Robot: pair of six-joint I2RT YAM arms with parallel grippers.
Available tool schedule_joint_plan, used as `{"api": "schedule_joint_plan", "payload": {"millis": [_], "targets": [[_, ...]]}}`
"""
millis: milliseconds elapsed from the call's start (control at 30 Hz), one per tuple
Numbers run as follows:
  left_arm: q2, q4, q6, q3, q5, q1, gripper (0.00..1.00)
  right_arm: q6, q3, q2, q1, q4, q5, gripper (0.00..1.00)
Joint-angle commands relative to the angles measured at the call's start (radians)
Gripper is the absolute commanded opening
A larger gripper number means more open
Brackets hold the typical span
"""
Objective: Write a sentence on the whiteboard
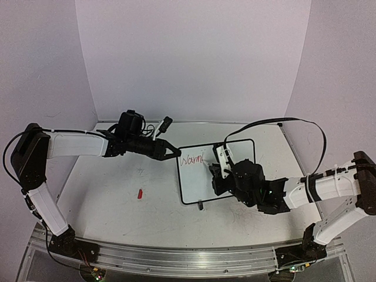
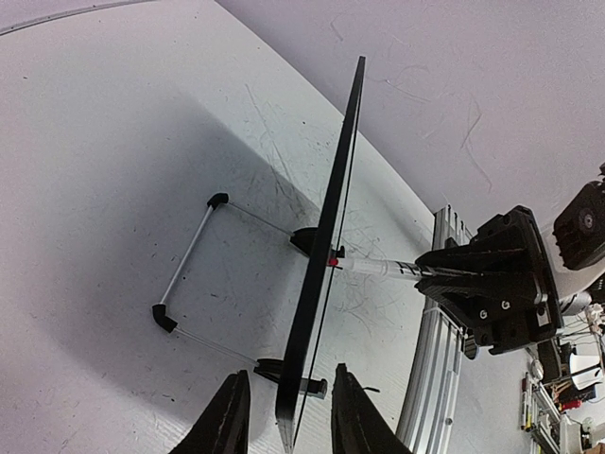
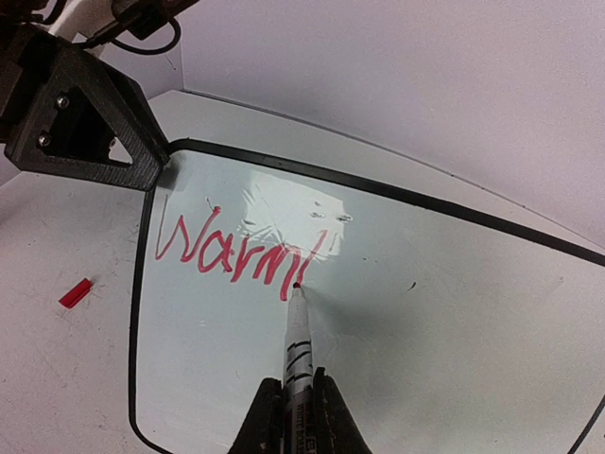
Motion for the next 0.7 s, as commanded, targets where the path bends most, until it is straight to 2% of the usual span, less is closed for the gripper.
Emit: {"api": "schedule_joint_plan", "payload": {"millis": [0, 667], "targets": [[-0.041, 0.044, 0.013, 0.002, 0.019, 0.0, 0.3, 0.022, -0.011, -0.022, 0.001, -0.014, 0.013, 0.0], [-0.049, 0.046, 0.013, 0.0, 0.022, 0.0, 0.29, 0.034, -0.002, -0.046, 0.001, -0.041, 0.077, 0.0]]}}
